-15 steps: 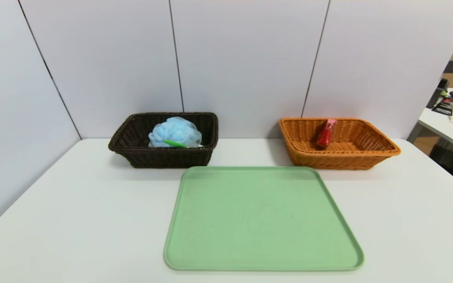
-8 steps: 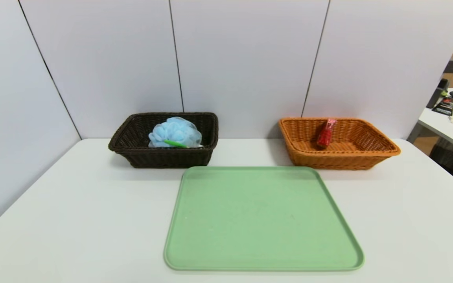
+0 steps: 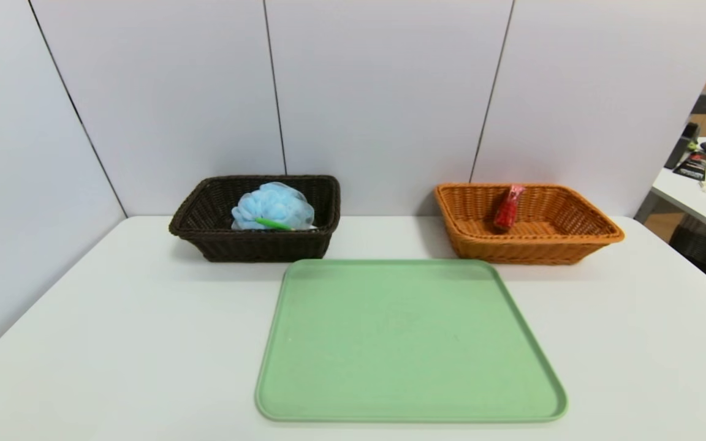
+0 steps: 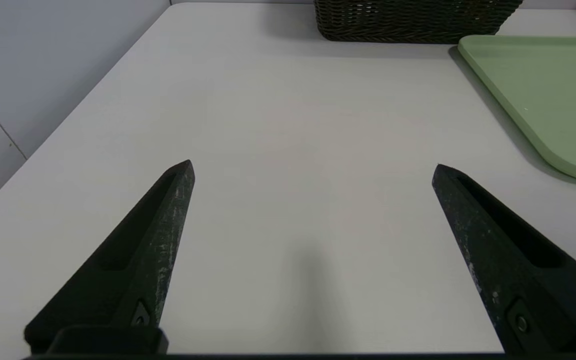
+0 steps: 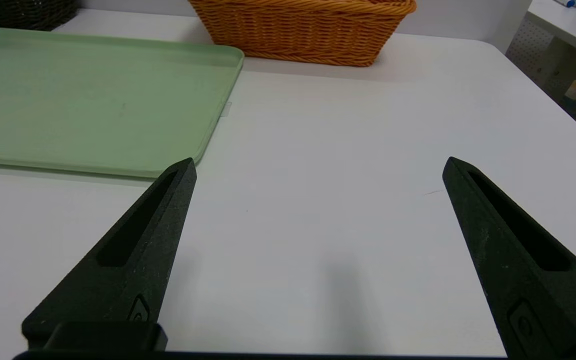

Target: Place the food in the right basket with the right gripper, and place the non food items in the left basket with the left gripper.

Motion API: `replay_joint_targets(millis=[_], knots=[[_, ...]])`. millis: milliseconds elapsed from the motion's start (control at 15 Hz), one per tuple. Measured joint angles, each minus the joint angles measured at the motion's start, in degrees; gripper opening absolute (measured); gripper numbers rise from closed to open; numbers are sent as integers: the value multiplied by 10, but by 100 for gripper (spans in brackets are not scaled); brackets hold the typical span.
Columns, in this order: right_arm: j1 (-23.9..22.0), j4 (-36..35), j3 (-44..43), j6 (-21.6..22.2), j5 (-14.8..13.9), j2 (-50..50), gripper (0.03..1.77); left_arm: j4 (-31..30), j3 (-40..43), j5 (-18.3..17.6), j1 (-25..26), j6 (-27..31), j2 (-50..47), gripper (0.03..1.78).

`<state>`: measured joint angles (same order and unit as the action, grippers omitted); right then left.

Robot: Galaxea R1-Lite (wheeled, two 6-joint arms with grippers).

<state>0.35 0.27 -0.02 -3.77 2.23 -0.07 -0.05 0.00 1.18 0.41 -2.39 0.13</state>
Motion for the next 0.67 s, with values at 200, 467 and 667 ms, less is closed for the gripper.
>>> replay_joint_targets(millis=[200,467,667], knots=[[0,-1,0,4,-1,0,170,-2,0,7,0,-10,0,169],[0,-1,0,8,-3,0,170,-4,0,8,0,-13,0,169],[0,-1,0,14,-3,0,170,-4,0,8,0,-12,0,169]])
